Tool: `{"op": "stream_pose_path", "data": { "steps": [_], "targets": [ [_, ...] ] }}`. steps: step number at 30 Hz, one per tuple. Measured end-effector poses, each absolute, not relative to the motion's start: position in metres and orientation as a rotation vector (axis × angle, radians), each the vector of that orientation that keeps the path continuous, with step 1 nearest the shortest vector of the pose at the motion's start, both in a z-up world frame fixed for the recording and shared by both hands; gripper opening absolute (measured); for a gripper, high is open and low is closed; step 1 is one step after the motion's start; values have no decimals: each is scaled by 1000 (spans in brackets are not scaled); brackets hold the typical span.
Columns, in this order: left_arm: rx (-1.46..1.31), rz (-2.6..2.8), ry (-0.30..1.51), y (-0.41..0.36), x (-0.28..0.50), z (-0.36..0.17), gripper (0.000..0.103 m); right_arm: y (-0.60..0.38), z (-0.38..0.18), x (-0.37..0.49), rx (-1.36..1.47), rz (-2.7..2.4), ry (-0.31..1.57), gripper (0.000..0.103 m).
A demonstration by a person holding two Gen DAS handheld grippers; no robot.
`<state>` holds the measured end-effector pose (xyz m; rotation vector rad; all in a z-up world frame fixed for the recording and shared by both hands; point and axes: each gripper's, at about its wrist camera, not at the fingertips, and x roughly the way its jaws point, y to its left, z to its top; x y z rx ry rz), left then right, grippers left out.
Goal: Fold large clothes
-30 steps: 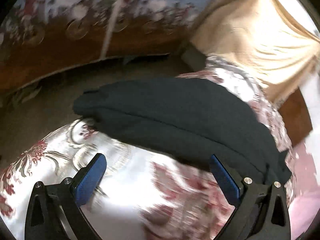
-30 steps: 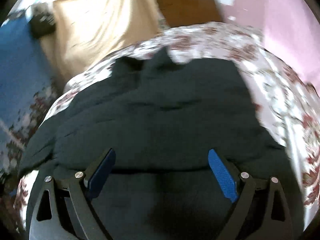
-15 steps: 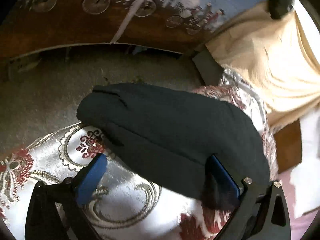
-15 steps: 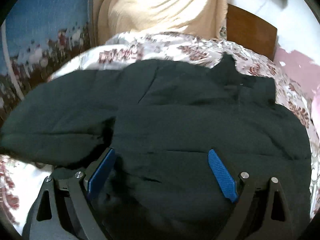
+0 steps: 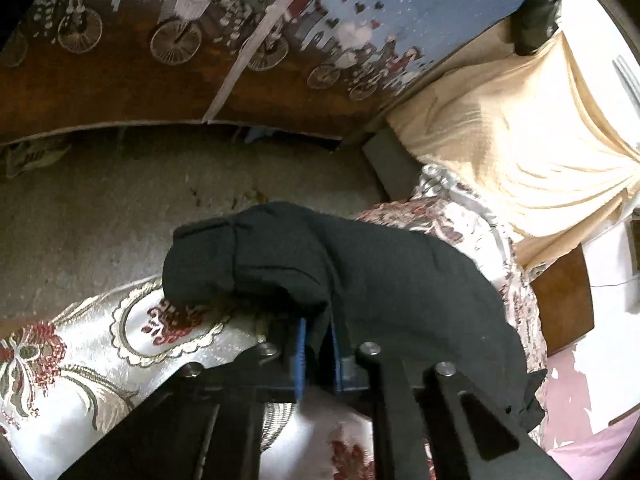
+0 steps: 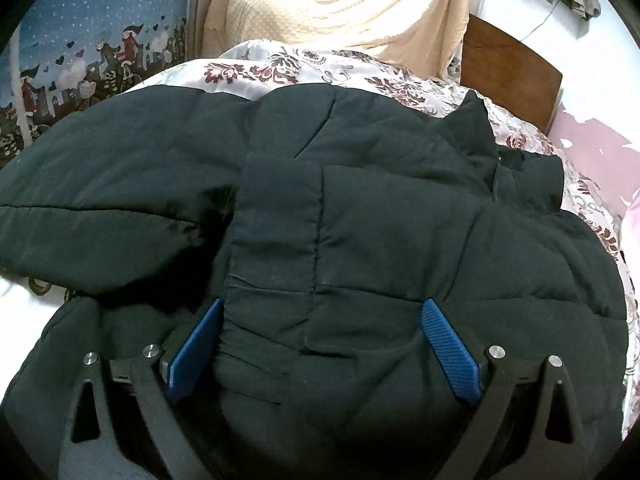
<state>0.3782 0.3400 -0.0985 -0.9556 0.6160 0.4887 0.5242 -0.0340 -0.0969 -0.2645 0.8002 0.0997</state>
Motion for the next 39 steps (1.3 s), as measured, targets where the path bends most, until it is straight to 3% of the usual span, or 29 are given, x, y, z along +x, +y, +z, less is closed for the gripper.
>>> {"op": "stream_pose_path", "data": {
  "steps": [8,18,23,33,39],
  "targets": [
    [-839,441,456,328,370,-58,6,-43,-91,528,-207,148,801,97],
    [-574,369,347,276,370,5,5,-107,-44,469,-74,235,766,97],
    [-417,277,309,221,374,36,5,-153,-31,449,-58,180,719,97],
    [-115,30,277,68,409,113,5,-257,-47,435,285,117,677,98],
    [21,-131,279,-33,420,122,5,-311,-37,429,513,174,591,98]
  ]
}}
